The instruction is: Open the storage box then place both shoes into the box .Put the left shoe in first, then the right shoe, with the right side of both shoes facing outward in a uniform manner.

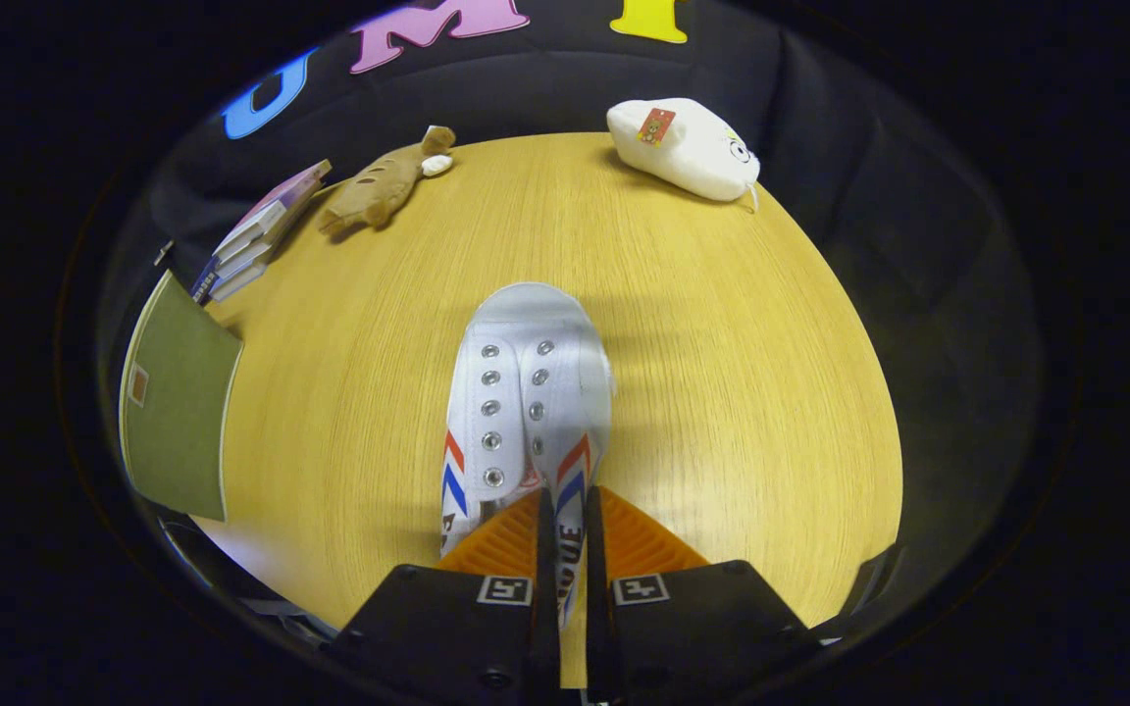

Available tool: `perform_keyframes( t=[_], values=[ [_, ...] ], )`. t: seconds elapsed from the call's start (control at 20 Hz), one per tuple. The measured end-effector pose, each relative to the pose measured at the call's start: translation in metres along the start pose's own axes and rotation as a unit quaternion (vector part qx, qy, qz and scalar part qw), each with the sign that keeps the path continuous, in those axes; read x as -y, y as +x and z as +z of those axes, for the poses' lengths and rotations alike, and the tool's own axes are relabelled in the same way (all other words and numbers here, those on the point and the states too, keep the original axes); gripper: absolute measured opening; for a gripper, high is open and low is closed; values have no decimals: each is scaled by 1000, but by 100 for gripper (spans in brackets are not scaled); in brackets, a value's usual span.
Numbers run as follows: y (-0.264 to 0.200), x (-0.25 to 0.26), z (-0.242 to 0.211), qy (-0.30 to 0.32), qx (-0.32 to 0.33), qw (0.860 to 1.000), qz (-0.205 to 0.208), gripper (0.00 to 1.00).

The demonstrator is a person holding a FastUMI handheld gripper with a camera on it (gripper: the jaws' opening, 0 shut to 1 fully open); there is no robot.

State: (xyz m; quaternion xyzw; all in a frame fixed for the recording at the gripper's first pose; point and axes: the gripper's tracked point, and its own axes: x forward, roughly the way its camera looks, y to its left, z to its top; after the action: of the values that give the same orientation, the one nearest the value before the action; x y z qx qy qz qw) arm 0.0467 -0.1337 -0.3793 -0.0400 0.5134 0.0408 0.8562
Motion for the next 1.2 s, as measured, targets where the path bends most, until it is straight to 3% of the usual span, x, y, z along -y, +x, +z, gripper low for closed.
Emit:
perform_keyframes(
  t=[0.15,0.3,0.6,0.95,1.2],
  values=[
    [-1,1,2,18,-3,1000,-2,6],
    [-9,-3,4,65,-14,998,9,6],
    [-58,-21,19,94,15,995,2,5],
    [-131,-77,53,121,71,990,10,5],
    [-170,-148,69,133,93,986,46,5]
  ],
)
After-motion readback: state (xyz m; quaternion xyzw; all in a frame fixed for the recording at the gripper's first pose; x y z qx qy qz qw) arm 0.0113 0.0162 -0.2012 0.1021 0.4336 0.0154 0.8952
